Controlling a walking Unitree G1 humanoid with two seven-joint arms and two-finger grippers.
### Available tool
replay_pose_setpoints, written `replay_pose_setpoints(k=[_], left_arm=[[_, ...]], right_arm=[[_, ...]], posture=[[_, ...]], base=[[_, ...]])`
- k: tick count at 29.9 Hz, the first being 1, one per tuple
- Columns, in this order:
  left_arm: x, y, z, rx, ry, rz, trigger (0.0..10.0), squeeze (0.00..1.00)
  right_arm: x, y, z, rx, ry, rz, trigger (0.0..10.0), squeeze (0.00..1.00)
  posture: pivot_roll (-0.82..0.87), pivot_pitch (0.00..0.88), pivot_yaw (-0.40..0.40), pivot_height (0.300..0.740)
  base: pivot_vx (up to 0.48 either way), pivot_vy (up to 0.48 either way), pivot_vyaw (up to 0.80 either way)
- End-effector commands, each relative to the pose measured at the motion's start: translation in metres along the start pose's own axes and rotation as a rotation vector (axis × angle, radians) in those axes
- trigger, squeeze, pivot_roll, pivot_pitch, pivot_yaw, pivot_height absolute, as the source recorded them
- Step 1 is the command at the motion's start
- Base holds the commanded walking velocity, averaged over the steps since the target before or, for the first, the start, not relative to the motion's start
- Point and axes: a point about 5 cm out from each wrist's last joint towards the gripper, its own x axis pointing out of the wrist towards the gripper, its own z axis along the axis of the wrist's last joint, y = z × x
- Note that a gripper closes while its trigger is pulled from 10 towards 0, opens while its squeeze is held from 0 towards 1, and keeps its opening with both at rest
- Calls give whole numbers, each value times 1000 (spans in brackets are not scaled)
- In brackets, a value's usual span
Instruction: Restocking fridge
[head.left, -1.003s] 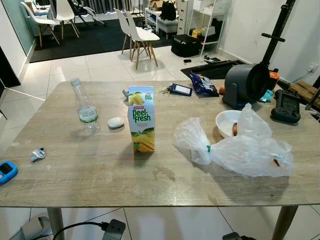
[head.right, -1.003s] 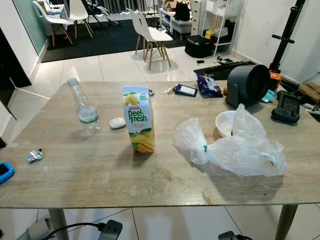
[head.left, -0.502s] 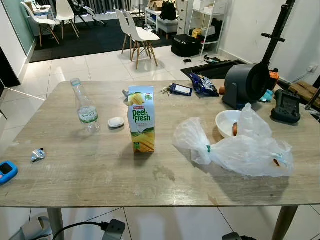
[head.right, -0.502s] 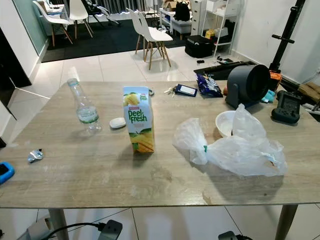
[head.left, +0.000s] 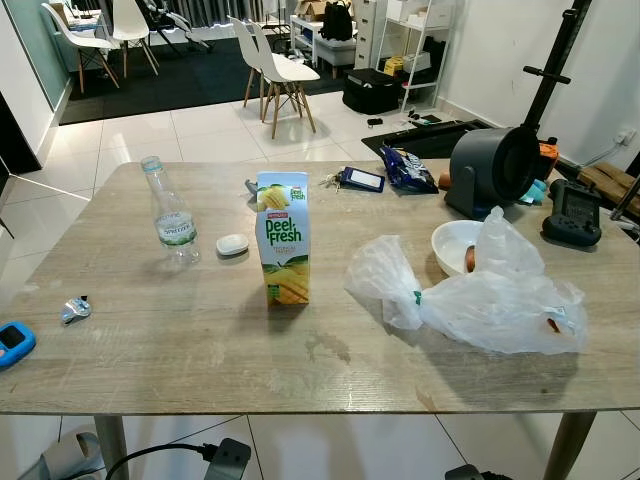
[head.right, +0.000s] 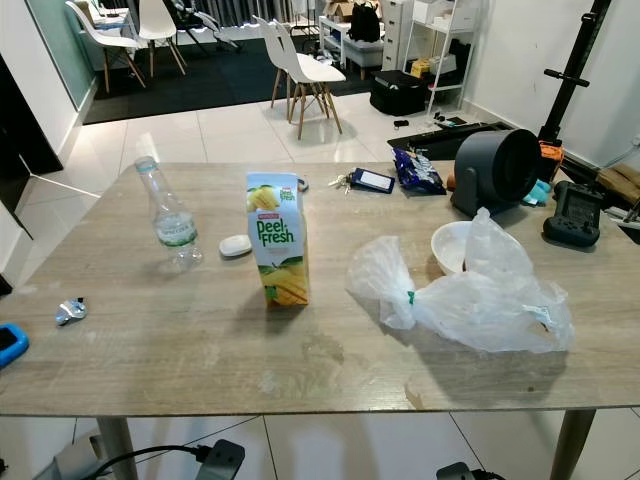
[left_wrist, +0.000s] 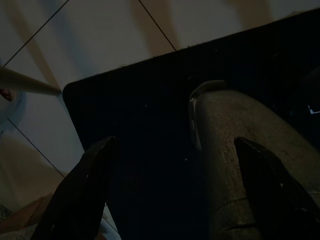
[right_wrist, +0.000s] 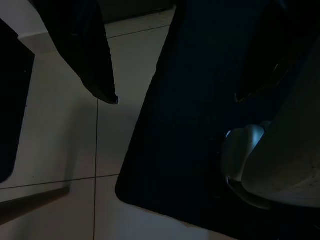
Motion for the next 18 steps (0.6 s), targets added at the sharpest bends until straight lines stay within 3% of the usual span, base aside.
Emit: replay_pose_setpoints(k=[1, 18], left_arm=[[-1, 6, -7, 5, 22, 14, 10000, 0], [-1, 6, -6, 0, 20, 11, 10000, 0]], right_arm=[[0, 0, 0, -10, 2, 1, 10000, 0], [0, 0, 1, -10, -1, 3, 10000, 0]], posture=[[52, 0, 1, 740], [53, 0, -1, 740]], base=[[0, 0, 0], [0, 0, 0]])
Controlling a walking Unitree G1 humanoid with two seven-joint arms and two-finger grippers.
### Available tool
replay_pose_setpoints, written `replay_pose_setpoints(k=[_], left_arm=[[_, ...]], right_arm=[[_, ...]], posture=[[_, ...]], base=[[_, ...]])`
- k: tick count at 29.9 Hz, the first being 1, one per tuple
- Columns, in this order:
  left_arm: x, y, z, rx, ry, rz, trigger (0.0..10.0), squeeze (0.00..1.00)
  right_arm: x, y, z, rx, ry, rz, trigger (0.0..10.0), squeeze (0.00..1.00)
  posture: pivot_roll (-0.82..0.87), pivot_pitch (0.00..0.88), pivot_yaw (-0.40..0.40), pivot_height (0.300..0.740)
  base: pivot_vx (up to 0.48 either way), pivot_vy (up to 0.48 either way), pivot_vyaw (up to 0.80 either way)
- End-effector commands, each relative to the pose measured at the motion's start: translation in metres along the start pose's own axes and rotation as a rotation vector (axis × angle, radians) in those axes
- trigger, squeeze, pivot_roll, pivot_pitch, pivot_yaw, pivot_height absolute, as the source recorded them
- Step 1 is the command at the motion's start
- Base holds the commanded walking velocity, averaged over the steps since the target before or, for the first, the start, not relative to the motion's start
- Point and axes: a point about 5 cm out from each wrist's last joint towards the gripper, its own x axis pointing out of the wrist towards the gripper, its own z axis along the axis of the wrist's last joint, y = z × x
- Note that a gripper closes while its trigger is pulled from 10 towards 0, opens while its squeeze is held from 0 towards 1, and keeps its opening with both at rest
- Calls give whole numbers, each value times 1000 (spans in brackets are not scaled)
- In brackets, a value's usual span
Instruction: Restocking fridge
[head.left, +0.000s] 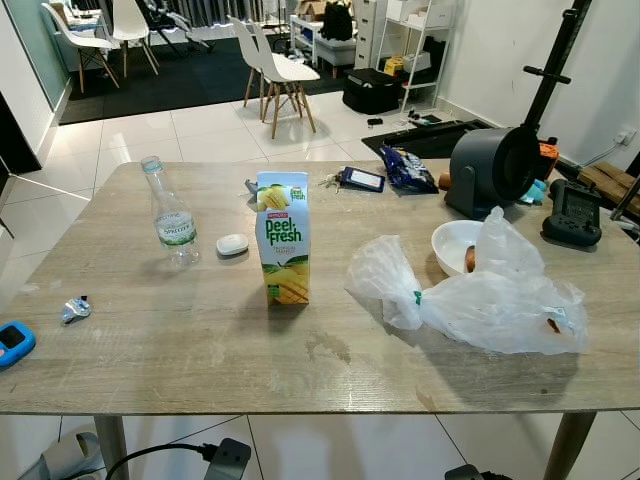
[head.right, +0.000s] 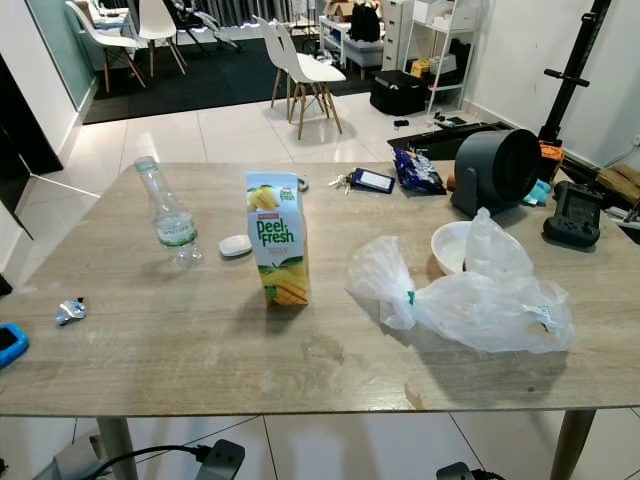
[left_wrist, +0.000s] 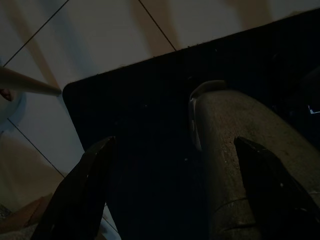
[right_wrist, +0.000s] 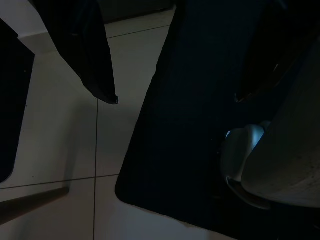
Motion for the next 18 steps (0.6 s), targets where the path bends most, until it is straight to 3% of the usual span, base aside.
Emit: replay_pose_setpoints(k=[1, 18], left_arm=[[-1, 6, -6, 1, 21, 11, 10000, 0], [-1, 6, -6, 1, 23, 8, 10000, 0]], right_arm=[[0, 0, 1, -9, -1, 2, 10000, 0], [0, 1, 1, -8, 1, 8, 10000, 0]], posture=[[53, 0, -1, 740], [51, 0, 2, 740]], base=[[0, 0, 0], [0, 0, 0]])
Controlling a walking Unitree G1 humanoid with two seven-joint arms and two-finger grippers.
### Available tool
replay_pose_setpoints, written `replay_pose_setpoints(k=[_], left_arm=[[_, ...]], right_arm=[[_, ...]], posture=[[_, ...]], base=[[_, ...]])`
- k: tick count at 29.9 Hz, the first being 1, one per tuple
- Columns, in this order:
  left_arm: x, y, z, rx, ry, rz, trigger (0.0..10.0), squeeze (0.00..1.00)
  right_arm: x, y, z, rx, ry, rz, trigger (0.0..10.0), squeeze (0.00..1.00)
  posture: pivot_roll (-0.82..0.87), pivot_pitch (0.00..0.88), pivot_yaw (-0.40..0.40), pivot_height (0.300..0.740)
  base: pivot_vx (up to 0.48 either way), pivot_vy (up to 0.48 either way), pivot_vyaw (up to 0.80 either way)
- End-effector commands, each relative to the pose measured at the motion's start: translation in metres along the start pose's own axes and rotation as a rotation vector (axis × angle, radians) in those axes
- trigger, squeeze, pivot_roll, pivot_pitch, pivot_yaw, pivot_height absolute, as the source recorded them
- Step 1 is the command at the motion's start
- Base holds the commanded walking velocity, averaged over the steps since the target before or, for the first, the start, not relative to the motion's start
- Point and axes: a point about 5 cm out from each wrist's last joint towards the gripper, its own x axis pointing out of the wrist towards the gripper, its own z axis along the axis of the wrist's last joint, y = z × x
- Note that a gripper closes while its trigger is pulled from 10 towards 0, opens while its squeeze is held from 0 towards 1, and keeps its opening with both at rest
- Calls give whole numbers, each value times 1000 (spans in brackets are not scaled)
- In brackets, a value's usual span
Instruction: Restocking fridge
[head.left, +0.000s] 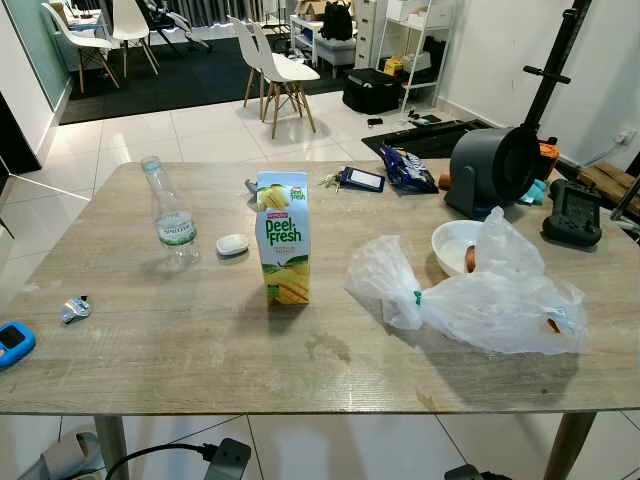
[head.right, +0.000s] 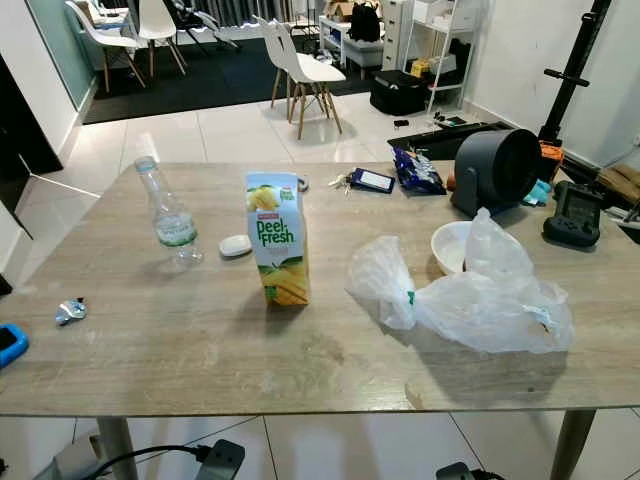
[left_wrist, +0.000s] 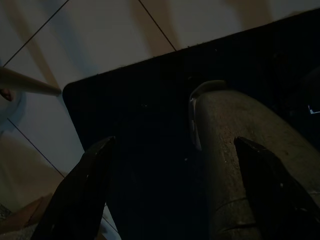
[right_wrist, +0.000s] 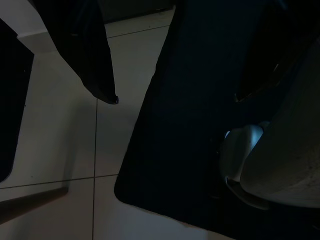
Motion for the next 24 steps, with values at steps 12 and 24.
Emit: replay_pose_setpoints(k=[12, 24], left_arm=[[-2, 7, -6, 7, 23, 12, 10000, 0], [-2, 8, -6, 7, 21, 14, 10000, 0]], right_arm=[[0, 1, 1, -8, -1, 4, 10000, 0], [0, 2, 2, -8, -2, 8, 10000, 0]], posture=[[46, 0, 5, 740], [50, 0, 7, 740]], base=[[0, 0, 0], [0, 0, 0]])
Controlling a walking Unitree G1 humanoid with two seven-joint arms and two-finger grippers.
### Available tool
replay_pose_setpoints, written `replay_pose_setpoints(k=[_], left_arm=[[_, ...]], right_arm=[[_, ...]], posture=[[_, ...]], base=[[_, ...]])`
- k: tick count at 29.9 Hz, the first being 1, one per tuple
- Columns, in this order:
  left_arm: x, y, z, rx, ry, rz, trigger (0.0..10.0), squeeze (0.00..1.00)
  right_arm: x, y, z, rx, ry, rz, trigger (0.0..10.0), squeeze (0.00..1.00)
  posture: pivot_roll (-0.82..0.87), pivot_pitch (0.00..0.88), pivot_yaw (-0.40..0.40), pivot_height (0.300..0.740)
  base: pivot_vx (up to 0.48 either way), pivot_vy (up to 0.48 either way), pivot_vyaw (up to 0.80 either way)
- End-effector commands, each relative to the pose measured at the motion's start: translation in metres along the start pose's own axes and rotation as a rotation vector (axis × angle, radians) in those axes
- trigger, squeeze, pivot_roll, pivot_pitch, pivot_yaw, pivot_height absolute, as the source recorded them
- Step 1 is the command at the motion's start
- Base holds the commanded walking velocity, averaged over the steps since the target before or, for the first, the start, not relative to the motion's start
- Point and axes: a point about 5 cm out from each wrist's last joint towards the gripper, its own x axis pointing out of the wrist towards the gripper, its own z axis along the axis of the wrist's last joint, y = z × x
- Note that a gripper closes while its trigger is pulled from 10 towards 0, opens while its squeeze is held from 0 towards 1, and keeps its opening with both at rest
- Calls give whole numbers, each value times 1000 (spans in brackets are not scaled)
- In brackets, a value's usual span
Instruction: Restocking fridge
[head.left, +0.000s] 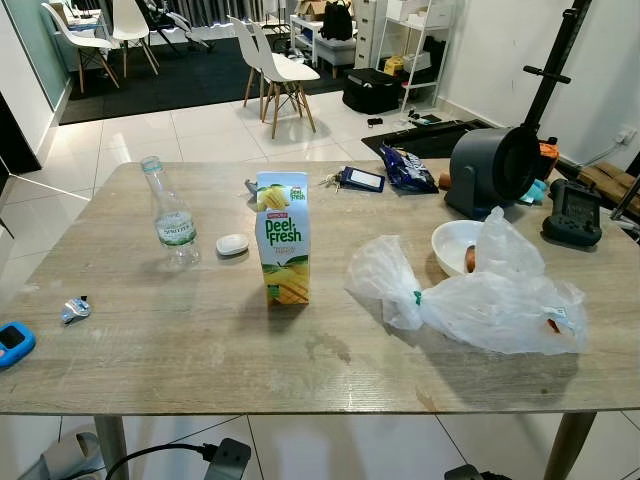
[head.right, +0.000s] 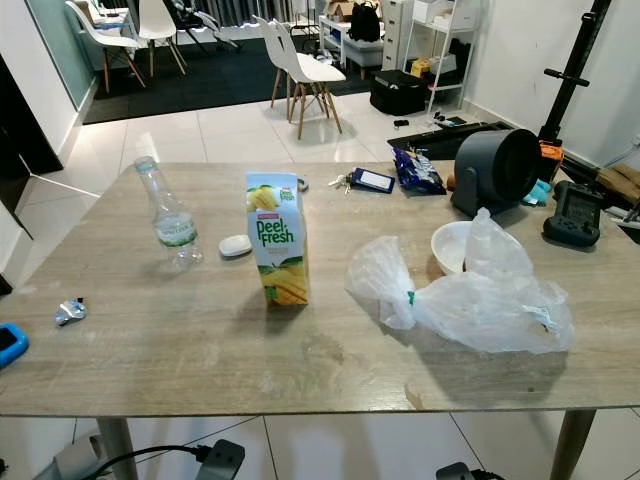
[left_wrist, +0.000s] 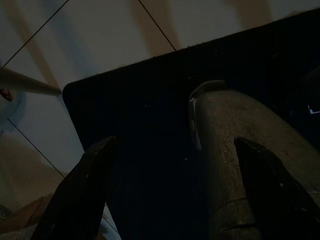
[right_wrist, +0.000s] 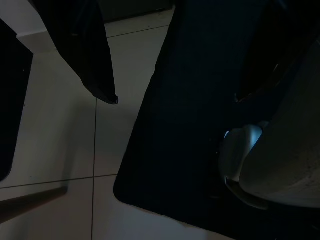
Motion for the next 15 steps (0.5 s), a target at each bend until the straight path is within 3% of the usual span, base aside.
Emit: replay_pose_setpoints(k=[1, 15], left_arm=[[-2, 8, -6, 10, 23, 17, 10000, 0], [-1, 6, -6, 15, 20, 16, 10000, 0]], right_arm=[[0, 2, 1, -6, -2, 5, 10000, 0], [0, 0, 0, -15, -3, 5, 10000, 0]], posture=[[50, 0, 7, 740], [56, 0, 6, 740]], base=[[0, 0, 0], [0, 0, 0]])
